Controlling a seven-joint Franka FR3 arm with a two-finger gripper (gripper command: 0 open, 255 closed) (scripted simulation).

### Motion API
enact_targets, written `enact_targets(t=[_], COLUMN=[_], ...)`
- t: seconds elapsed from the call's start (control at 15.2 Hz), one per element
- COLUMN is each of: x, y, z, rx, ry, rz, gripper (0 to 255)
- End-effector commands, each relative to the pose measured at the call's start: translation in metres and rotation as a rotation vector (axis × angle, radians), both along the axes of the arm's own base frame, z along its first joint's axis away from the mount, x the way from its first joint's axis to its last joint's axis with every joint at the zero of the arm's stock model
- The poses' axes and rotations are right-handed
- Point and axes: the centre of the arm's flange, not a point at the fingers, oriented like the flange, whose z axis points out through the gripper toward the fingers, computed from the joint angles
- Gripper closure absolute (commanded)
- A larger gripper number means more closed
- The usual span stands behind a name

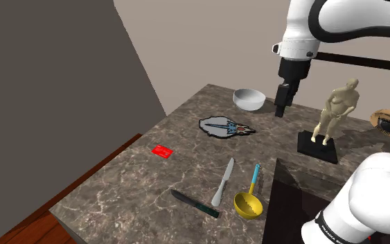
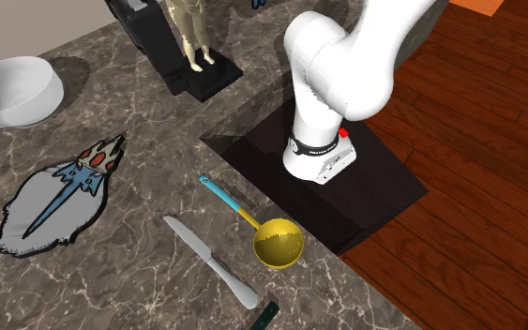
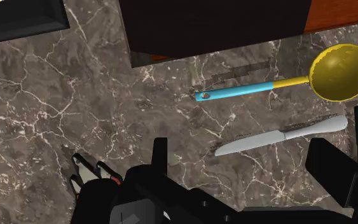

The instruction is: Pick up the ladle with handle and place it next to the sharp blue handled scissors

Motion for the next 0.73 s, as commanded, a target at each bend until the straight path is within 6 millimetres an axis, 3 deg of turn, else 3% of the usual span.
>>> enact_targets(t=[0.0, 0.66], x=[0.000, -0.021], y=[0.000, 0.023], z=[0.000, -0.118], rx=[0.000, 0.237], ry=[0.000, 0.076], rz=[0.000, -0.128], gripper=[0, 0])
